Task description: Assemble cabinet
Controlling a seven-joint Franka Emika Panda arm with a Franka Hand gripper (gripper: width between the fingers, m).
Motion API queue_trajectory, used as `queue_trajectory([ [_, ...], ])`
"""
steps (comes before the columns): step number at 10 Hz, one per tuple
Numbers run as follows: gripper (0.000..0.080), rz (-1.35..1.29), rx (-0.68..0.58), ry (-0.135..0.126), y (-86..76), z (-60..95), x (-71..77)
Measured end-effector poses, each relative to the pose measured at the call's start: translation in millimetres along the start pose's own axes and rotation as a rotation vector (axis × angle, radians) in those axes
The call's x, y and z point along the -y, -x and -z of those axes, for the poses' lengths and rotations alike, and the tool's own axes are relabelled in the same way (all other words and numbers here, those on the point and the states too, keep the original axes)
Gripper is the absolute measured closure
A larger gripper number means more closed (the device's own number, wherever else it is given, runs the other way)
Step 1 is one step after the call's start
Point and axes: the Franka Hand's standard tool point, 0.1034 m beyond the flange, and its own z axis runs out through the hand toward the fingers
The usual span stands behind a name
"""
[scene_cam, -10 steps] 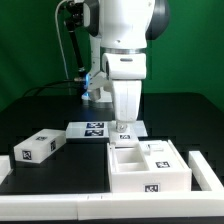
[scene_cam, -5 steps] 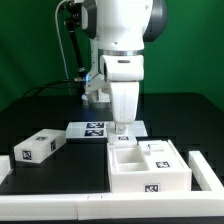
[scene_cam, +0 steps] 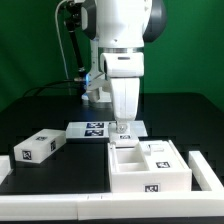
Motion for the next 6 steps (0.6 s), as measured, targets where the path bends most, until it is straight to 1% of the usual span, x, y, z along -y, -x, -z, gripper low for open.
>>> queue_trajectory([
  [1, 0.0729, 0.0, -0.003, 0.007, -0.7, 0.0, 0.0],
  [2, 0.0729, -0.001, 0.0, 0.0, 0.6, -0.1, 0.3],
  [6, 0.0729, -0.006, -0.001, -0.004, 3.1, -2.2, -1.2],
])
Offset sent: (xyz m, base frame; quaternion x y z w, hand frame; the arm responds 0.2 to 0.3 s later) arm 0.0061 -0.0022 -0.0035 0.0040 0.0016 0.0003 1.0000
